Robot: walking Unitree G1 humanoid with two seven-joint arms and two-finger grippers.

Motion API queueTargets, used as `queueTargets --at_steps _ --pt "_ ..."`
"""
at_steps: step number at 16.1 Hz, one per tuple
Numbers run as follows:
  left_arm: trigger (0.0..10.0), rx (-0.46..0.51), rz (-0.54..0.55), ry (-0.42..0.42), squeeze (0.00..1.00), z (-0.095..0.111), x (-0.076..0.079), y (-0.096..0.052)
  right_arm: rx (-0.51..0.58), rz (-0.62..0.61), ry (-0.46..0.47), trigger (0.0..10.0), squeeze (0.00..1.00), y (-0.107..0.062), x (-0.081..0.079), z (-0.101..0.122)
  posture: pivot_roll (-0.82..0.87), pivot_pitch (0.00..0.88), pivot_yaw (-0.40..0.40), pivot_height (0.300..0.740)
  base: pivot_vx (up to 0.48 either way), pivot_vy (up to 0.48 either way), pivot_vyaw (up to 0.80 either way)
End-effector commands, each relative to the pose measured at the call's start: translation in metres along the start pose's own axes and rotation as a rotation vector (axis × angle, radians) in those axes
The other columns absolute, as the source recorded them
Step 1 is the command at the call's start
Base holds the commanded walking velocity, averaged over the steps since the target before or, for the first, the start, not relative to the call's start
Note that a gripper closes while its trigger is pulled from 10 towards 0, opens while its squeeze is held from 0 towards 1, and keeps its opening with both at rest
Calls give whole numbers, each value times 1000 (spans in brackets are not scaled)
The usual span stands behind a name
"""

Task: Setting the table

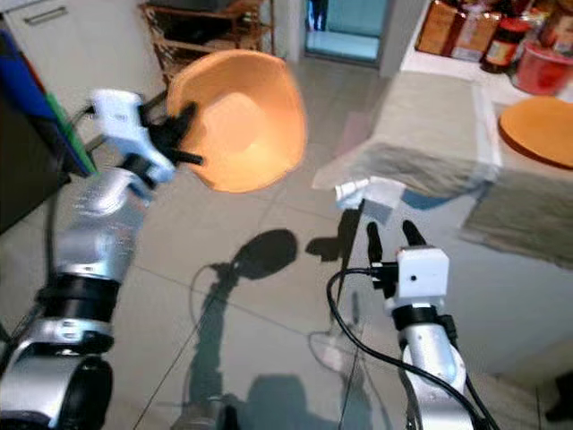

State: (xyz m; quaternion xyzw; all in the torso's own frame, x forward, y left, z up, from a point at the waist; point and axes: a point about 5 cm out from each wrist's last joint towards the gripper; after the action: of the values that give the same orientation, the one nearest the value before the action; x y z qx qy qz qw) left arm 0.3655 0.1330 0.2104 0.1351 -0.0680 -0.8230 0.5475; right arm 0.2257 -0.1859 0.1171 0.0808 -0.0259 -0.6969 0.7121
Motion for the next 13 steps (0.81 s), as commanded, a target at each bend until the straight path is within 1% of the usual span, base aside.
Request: queueTargets --at_steps 1,6,13 --pt "0 58 -5 23 0 16 -4 4 7 -6 -5 10000 0 1 0 1 -46 0 41 722 0 -480 0" --pt "0 81 -49 11 0 19 4 5 13 -15 0 10000 0 2 1 3 -49 0 43 722 0 -480 0" --pt "0 71 -65 18 0 16 7 4 2 -18 -1 10000 0 2 0 1 -47 0 44 722 0 -480 -580"
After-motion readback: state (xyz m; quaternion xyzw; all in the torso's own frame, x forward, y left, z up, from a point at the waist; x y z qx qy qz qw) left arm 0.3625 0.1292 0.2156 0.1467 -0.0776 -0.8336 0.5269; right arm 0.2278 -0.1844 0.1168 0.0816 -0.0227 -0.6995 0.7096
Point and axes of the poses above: a point about 5 cm out from each wrist's last joint towards the gripper, its own y axis pointing out of the wrist towards the gripper, its own z axis along the axis of the wrist's last joint, x = y × z, and after that the axes turned 14 degrees about y, right-handed
